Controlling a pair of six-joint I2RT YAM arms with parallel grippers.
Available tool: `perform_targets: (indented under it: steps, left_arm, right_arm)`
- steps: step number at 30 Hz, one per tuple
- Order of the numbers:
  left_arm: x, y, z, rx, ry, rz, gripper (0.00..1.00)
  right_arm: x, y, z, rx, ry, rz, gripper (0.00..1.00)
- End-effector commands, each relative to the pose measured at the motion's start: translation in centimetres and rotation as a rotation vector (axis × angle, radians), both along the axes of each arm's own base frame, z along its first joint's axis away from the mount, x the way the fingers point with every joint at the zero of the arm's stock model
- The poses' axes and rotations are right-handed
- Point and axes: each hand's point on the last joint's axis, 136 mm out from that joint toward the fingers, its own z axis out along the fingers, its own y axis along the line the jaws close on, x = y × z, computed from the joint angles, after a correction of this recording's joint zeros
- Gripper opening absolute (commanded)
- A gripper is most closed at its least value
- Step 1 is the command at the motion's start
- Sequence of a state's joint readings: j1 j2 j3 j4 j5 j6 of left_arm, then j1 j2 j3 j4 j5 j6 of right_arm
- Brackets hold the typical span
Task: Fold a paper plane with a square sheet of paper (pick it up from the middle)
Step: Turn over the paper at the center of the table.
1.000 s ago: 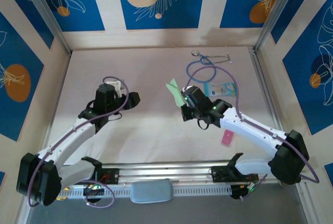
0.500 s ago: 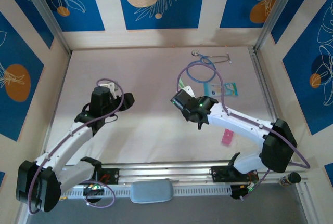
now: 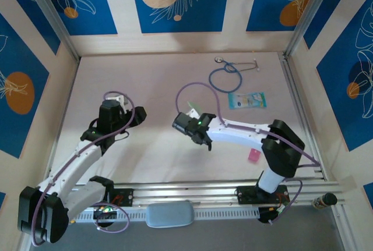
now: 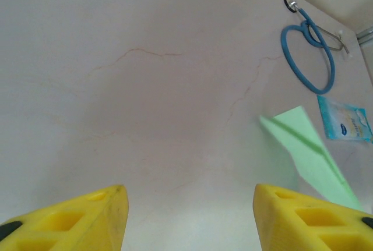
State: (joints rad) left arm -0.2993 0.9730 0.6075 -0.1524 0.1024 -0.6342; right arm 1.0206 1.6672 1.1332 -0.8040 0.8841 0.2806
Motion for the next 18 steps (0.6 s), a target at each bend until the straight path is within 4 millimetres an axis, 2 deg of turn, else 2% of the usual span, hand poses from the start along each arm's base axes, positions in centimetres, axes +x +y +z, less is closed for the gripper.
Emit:
perform_targets:
  steps: [1, 4, 9, 12, 15, 18]
  left_arm:
    - [-0.3, 1.1, -0.4, 0.005, 0.014, 0.045, 0.59]
    - [-0.4, 1.3, -0.4, 0.005, 0.020, 0.050, 0.59]
    - [-0.7, 1.4, -0.6, 0.005, 0.030, 0.044, 0.59]
    - [-0.7, 1.2, -0.6, -0.004, 0.035, 0.033, 0.59]
    - [-0.7, 0.6, -0.7, -0.020, 0.042, 0.004, 0.59]
    - [-0.8, -0.3, -0.8, -0.047, 0.054, -0.040, 0.57]
  right_arm:
    - [-1.9, 3.3, -1.6, 0.036, 0.107, 0.098, 0.07]
    - [-3.4, 6.2, -2.9, 0.107, 0.182, 0.163, 0.12]
    - [-4.5, 9.4, -3.0, 0.277, 0.256, 0.173, 0.21]
    - [-4.9, 10.2, -2.7, 0.355, 0.283, 0.163, 0.28]
    - [-5.0, 10.9, -1.1, 0.534, 0.315, 0.144, 0.39]
    - [-4.2, 10.4, -0.2, 0.743, 0.376, 0.060, 0.39]
